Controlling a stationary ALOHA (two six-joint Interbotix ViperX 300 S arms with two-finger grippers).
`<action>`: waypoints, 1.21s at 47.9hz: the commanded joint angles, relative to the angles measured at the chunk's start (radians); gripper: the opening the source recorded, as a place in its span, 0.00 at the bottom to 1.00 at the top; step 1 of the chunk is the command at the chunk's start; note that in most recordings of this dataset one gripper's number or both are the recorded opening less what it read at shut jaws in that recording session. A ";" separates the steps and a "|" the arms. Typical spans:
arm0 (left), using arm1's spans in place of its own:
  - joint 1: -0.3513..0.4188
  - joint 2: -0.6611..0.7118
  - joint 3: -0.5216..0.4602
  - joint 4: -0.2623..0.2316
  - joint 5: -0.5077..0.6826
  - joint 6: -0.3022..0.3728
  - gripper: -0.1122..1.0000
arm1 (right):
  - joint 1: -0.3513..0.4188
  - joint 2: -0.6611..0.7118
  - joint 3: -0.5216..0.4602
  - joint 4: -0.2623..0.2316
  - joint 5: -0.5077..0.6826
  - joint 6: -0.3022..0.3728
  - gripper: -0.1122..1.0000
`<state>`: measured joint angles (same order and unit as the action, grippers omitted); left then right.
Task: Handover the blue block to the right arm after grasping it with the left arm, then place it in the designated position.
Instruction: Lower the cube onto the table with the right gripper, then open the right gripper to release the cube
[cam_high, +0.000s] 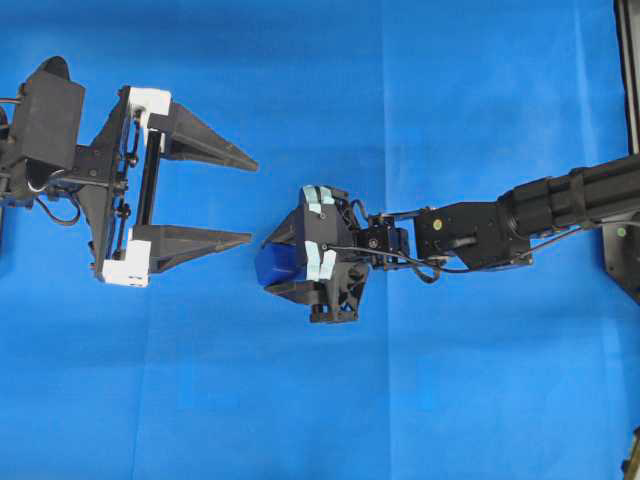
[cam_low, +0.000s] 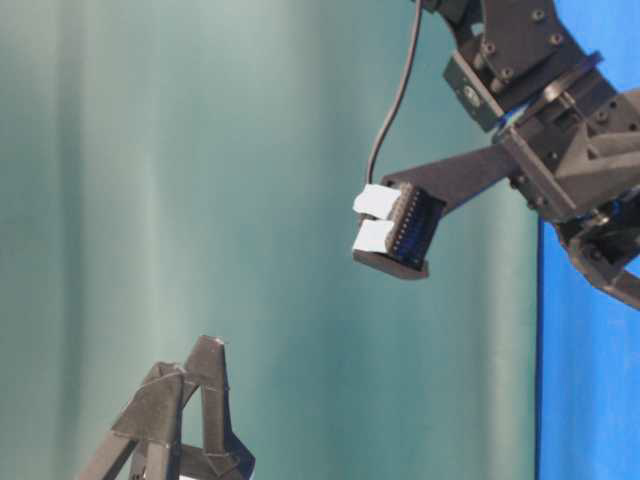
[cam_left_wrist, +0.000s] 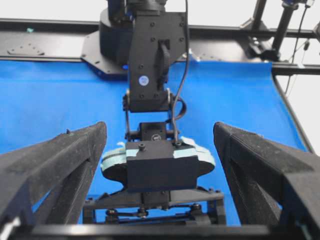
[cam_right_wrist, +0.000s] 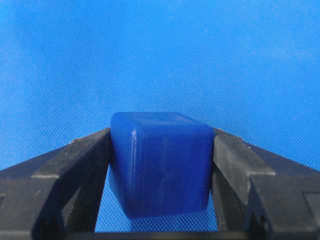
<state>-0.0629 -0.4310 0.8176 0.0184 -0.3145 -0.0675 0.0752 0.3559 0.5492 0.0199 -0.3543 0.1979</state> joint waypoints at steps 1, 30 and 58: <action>0.003 -0.005 -0.025 0.000 -0.005 0.000 0.93 | -0.002 -0.012 -0.015 0.009 -0.003 0.000 0.49; 0.002 -0.006 -0.025 0.000 -0.005 0.002 0.93 | -0.002 -0.041 -0.006 0.037 0.028 -0.002 0.83; 0.003 -0.005 -0.028 0.000 -0.005 0.008 0.93 | -0.012 -0.468 0.075 0.015 0.324 -0.012 0.83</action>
<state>-0.0629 -0.4310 0.8176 0.0184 -0.3145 -0.0614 0.0690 -0.0261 0.6243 0.0430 -0.0598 0.1871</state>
